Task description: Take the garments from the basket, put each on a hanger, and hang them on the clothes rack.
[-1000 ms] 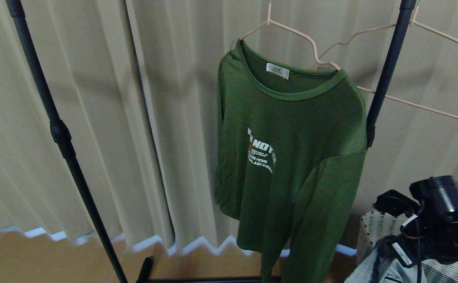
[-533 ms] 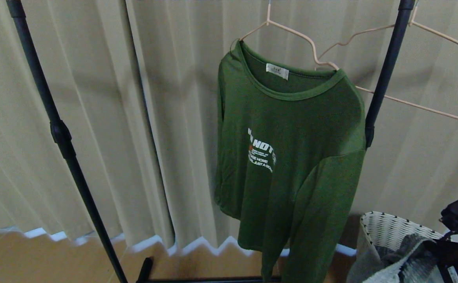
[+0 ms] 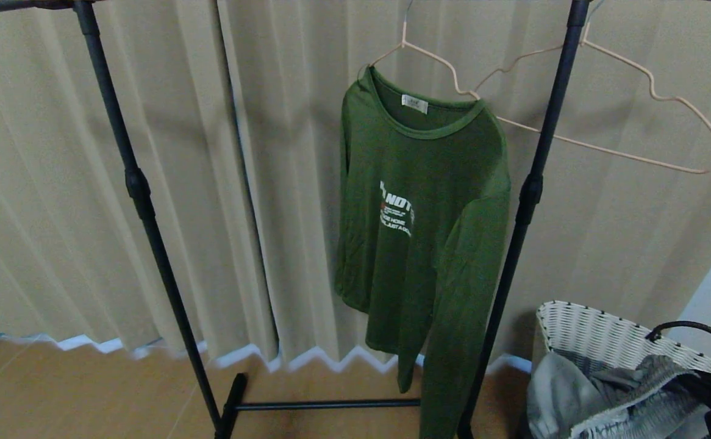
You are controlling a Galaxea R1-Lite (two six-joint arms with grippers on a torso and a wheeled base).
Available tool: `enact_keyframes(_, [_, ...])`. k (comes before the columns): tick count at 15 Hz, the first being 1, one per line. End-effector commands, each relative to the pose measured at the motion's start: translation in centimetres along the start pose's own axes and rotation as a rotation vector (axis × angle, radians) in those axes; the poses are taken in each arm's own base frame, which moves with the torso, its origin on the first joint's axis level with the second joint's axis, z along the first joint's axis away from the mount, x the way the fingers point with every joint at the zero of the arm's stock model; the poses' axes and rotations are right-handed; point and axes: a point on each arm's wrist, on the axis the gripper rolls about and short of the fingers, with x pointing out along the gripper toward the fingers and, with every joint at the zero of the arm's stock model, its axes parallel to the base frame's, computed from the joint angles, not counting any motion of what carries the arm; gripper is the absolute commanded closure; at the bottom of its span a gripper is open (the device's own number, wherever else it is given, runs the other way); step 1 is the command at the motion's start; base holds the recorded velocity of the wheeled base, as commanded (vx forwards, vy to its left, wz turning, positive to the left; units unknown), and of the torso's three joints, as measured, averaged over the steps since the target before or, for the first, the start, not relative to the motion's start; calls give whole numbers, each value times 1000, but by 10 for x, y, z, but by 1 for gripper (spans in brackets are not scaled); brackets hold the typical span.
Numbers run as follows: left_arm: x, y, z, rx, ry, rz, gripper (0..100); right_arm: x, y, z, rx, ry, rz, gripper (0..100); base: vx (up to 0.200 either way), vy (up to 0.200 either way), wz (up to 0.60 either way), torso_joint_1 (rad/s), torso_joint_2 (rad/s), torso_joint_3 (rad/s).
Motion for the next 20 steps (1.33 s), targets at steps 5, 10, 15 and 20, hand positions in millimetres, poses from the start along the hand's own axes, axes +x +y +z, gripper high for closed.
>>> enact_keyframes(5, [0, 0, 0, 0, 0, 0, 0, -1, -1, 1, -8, -10, -3, 100, 0, 0, 0, 0, 0, 0])
enact_keyframes(10, [0, 0, 0, 0, 0, 0, 0, -5, -1, 1, -6, -34, -9, 100, 0, 0, 0, 0, 0, 0])
enact_keyframes(15, [0, 0, 0, 0, 0, 0, 0, -6, 1, 2, -14, -55, 37, 100, 0, 0, 0, 0, 0, 0])
enact_keyframes(20, [0, 0, 0, 8, 0, 0, 0, -6, 1, 3, -15, -61, 57, 100, 0, 0, 0, 0, 0, 0])
